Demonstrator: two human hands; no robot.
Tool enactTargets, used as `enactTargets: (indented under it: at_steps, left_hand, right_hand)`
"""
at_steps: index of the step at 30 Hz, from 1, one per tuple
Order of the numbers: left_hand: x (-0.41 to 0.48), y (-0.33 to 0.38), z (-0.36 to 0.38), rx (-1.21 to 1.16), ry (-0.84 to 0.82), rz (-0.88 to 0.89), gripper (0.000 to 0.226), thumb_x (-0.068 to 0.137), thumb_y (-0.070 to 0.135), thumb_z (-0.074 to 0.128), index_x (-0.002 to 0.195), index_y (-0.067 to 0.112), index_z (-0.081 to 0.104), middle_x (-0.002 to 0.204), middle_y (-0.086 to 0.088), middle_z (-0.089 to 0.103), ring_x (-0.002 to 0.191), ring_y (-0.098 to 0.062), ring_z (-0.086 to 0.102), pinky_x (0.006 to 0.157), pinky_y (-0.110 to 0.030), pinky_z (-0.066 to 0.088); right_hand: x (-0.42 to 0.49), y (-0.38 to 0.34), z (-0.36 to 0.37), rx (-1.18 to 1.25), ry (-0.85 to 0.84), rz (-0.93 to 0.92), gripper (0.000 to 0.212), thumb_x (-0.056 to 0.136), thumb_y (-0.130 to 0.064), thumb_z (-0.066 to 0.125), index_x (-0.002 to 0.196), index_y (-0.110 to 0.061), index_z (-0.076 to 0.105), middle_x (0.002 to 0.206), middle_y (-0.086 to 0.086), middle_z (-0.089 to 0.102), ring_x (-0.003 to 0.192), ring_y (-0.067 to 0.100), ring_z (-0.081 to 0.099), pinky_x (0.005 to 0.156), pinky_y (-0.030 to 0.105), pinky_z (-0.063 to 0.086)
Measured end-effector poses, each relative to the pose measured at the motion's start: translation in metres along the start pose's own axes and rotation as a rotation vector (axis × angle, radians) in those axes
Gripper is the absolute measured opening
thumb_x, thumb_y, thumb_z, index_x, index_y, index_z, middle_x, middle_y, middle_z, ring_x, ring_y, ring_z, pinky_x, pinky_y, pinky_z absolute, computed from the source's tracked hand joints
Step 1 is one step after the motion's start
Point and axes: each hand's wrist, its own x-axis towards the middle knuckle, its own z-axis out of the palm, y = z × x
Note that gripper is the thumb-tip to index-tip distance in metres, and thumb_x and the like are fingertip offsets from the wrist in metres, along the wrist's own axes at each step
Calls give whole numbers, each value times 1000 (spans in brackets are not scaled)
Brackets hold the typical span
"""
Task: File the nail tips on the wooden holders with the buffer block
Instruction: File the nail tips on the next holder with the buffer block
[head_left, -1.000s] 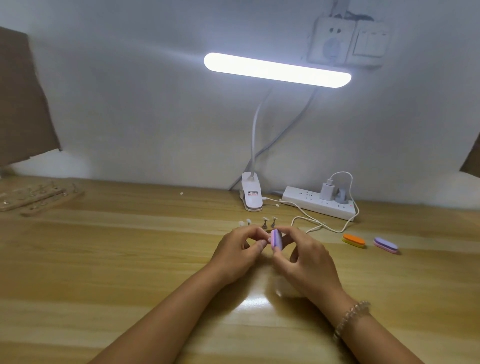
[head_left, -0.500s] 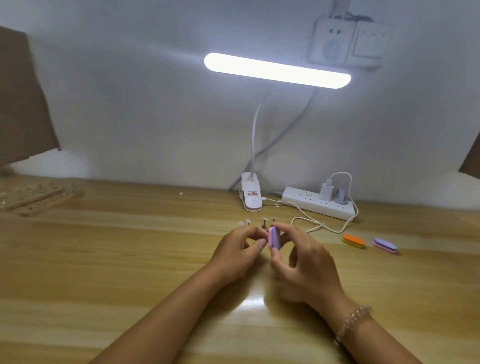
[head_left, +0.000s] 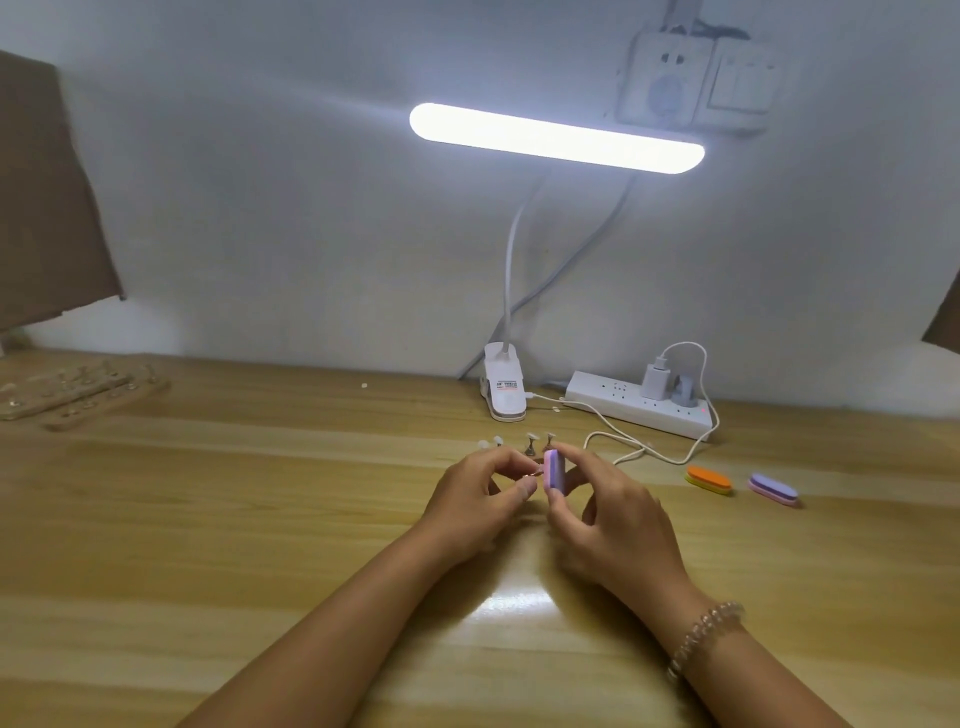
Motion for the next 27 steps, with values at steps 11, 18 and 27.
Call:
enactTargets:
  at_steps: [11, 18, 27]
  left_hand:
    - [1, 1, 0, -40, 12, 1, 20, 95, 13, 62, 90, 31, 70, 102, 7, 73, 51, -7, 44, 61, -43, 49]
    - [1, 1, 0, -39, 12, 5, 18, 95, 14, 62, 94, 29, 71, 98, 7, 72, 53, -8, 42, 62, -39, 46]
    - [1, 1, 0, -43, 16, 2, 20, 95, 13, 63, 90, 31, 70, 89, 12, 70, 51, 0, 45, 60, -32, 43]
  right_hand:
    - [-1, -1, 1, 14, -10, -4, 42, 88, -31, 66, 128, -38, 56, 93, -24, 60, 66, 5, 54, 67, 33, 51]
    - [-4, -5, 1, 22, 49, -44, 46, 84, -31, 67, 129, -35, 57, 97, -20, 63, 63, 8, 56, 61, 34, 52]
    - [-3, -1, 0, 49, 39, -21, 43, 86, -30, 67, 128, -36, 56, 98, -19, 63, 67, 9, 57, 64, 35, 52]
